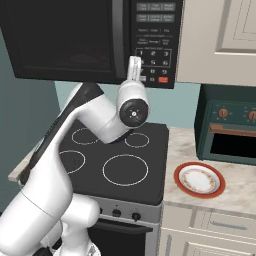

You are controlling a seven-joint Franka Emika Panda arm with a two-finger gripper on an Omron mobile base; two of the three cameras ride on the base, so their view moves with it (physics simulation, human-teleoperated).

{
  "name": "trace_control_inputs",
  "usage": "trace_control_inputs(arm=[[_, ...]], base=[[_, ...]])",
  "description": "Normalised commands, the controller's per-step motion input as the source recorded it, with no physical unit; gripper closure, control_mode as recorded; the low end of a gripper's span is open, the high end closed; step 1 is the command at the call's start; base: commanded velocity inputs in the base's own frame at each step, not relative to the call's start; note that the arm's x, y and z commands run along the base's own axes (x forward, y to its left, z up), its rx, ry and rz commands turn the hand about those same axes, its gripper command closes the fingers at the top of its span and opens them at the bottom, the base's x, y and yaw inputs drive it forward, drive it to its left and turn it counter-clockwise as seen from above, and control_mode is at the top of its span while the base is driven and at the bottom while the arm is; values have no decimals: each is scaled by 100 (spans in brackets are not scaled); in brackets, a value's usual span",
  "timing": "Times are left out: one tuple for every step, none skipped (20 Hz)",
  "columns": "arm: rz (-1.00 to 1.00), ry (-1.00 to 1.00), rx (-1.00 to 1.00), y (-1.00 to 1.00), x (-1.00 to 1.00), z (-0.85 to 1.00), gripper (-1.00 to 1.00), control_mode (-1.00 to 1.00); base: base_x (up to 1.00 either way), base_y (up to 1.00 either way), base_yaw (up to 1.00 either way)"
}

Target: Pick the kebab skewer from the counter and place it in the microwave. Then turn on the microwave.

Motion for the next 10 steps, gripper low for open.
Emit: trace_control_inputs(arm=[[-1,-8,9,0,0,-7,100,-100],[-1,-8,10,0,0,-6,100,-100],[-1,-7,9,0,0,-4,100,-100],[-1,-6,10,0,0,-4,100,-100],[-1,-5,9,0,0,-5,100,-100],[-1,-5,9,0,3,-6,100,-100],[-1,-5,9,0,4,-7,100,-100],[-1,-5,9,0,4,-6,100,-100],[-1,-5,9,0,5,-4,100,-100],[-1,-5,9,0,6,-4,100,-100]], base=[[0,0,0],[0,0,0],[0,0,0],[0,0,0],[0,0,0],[0,0,0],[0,0,0],[0,0,0],[0,0,0],[0,0,0]])
